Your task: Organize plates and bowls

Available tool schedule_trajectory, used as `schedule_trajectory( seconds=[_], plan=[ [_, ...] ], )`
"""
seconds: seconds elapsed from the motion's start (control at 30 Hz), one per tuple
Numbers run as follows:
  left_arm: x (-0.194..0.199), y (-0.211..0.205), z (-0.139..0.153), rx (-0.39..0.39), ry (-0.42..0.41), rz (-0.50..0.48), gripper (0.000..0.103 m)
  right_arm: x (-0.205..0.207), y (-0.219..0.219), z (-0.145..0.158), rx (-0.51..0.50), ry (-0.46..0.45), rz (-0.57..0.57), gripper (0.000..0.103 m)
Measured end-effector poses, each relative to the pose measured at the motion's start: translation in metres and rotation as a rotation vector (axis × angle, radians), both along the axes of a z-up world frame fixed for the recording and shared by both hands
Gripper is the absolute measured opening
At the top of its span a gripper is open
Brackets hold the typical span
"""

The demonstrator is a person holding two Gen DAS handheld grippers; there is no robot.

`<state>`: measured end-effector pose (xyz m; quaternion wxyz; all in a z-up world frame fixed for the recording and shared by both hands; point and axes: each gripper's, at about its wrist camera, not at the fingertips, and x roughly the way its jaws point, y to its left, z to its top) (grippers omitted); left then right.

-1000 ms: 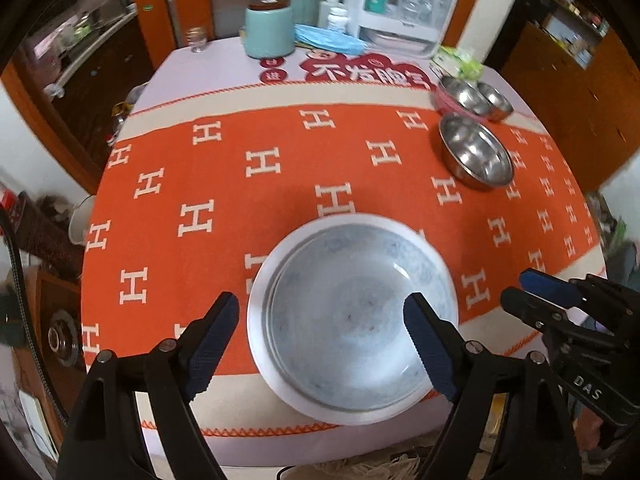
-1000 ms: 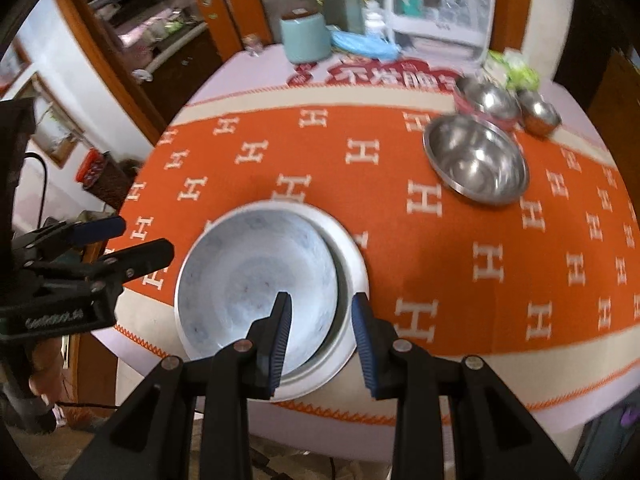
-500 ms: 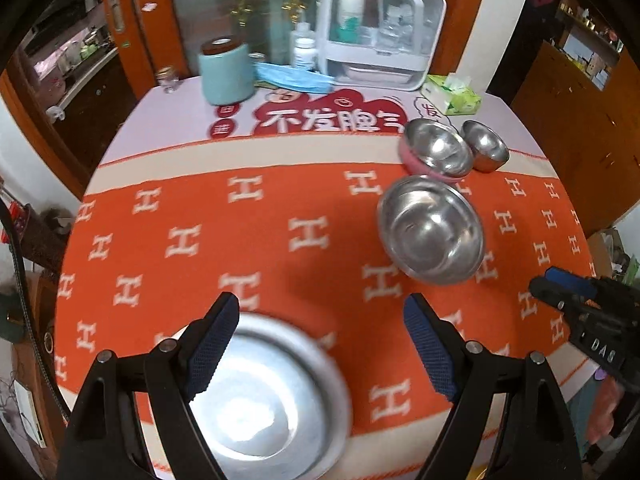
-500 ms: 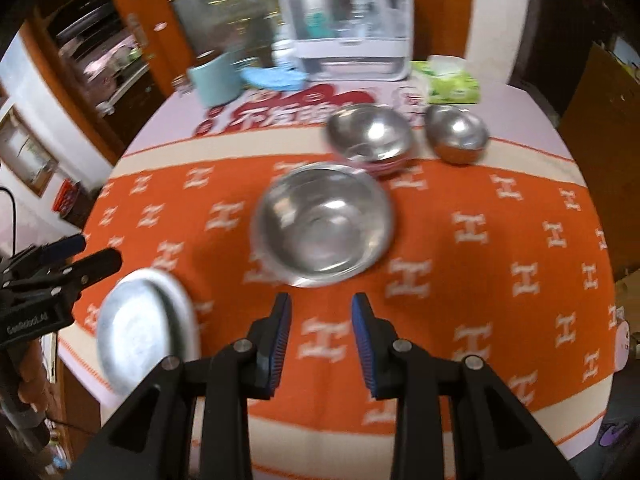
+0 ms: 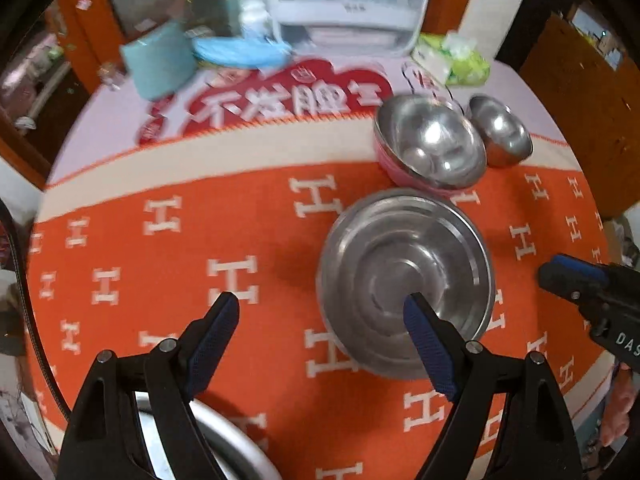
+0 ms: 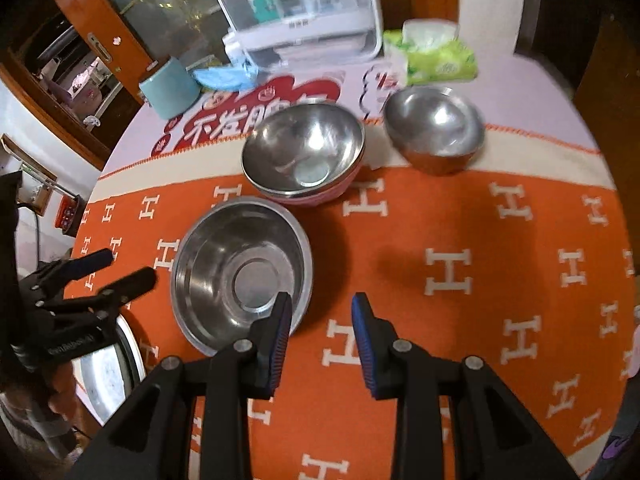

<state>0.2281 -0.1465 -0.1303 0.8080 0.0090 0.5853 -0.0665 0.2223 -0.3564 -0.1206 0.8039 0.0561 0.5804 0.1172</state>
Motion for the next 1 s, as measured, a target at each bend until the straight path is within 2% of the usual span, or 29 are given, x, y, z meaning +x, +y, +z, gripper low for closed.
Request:
schedule_trajectory(
  seconds=[0.13, 0.2, 0.27, 0.33, 0.4, 0.43, 0.47, 0.5, 0.6, 0.8, 1.0],
  plan=[
    [0.020, 0.001, -0.029, -0.033, 0.094, 0.015, 0.080, 0.014, 0.011, -0.025, 0.027, 0.069, 0.017, 0.031],
    [0.026, 0.003, -0.039, -0.051, 0.123, 0.027, 0.068, 0.019, 0.015, -0.034, 0.025, 0.096, 0.019, 0.031],
    [0.029, 0.004, -0.045, -0.066, 0.145, 0.028, 0.064, 0.022, 0.018, -0.043, 0.016, 0.123, 0.018, 0.031],
    [0.031, 0.005, -0.049, -0.081, 0.159, 0.029, 0.056, 0.025, 0.019, -0.050, 0.022, 0.152, 0.011, 0.031],
    [0.033, 0.005, -0.053, -0.096, 0.185, 0.025, 0.036, 0.027, 0.018, -0.058, 0.049, 0.191, 0.002, 0.031],
    [0.034, 0.005, -0.055, -0.097, 0.195, 0.022, 0.029, 0.028, 0.017, -0.060, 0.055, 0.205, -0.003, 0.028],
    [0.034, 0.004, -0.057, -0.093, 0.205, 0.018, 0.018, 0.028, 0.017, -0.063, 0.060, 0.216, -0.004, 0.024],
    [0.035, 0.003, -0.059, -0.085, 0.209, 0.016, 0.013, 0.028, 0.017, -0.064, 0.064, 0.224, -0.002, 0.017],
    [0.037, 0.003, -0.059, -0.079, 0.203, 0.013, 0.011, 0.027, 0.017, -0.065, 0.085, 0.235, -0.003, 0.011],
    [0.035, 0.002, -0.054, -0.087, 0.209, 0.001, 0.010, 0.021, 0.014, -0.063, 0.081, 0.243, -0.020, 0.011],
    [0.026, -0.001, -0.036, -0.087, 0.187, -0.023, 0.010, 0.013, 0.010, -0.051, 0.093, 0.230, -0.030, 0.010]
  ],
)
